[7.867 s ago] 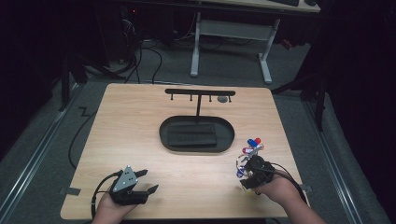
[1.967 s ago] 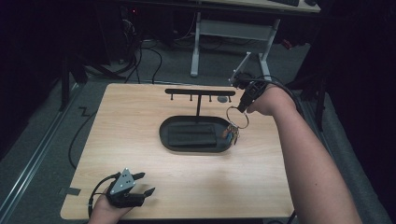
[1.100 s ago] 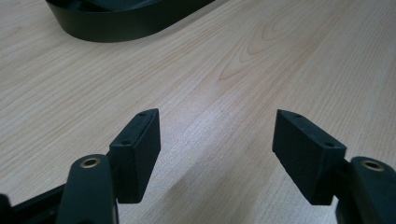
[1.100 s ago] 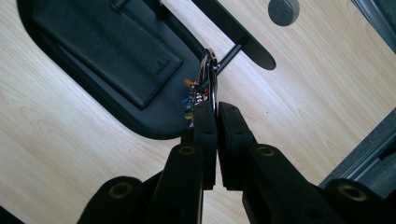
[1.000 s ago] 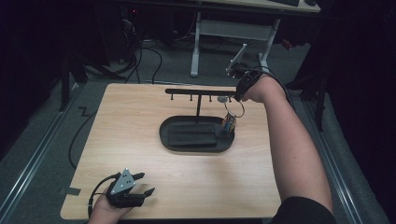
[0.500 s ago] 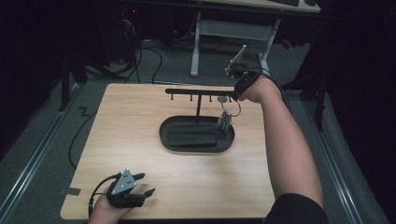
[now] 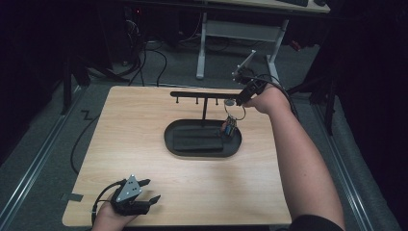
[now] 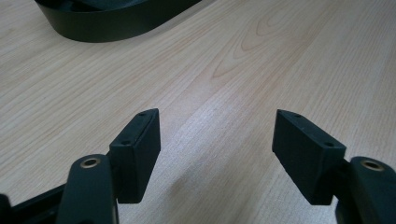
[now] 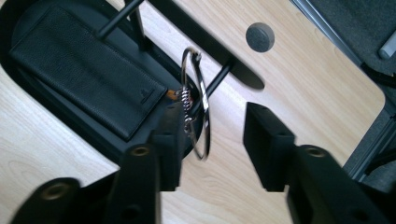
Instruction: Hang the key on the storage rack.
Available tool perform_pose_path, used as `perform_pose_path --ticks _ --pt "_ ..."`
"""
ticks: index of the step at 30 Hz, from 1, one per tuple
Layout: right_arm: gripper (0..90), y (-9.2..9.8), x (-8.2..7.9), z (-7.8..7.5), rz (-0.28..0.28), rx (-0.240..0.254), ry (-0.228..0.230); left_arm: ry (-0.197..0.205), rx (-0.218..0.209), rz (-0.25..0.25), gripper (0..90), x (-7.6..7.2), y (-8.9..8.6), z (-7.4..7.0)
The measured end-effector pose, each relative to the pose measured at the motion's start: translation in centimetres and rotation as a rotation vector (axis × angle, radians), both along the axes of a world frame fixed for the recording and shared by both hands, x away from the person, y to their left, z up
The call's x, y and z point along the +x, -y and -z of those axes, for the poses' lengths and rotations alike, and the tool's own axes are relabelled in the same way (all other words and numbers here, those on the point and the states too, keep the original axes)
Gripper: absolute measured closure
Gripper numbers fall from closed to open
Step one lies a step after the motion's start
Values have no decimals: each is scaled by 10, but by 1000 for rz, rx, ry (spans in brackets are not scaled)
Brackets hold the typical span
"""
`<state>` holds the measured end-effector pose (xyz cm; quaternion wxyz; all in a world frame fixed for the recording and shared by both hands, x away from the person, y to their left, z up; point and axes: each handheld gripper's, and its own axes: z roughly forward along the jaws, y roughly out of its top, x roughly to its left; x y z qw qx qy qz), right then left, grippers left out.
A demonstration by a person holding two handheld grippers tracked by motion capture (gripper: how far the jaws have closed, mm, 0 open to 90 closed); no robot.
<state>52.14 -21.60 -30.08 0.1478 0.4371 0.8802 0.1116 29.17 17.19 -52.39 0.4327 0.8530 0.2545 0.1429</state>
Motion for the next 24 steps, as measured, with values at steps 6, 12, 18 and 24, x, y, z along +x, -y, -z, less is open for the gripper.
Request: perform_pose_path --ticks 6,12,18,24 --pt "470 9 -26 5 7 57 52 4 6 -4 328 0 2 0" --pt "344 17 -55 16 26 103 122 -4 4 -16 325 1 1 0" --pt "246 26 -87 38 -1 124 198 -8 2 -23 324 1 1 1" --pt "190 37 -115 67 34 197 264 -9 7 -25 322 0 1 1"
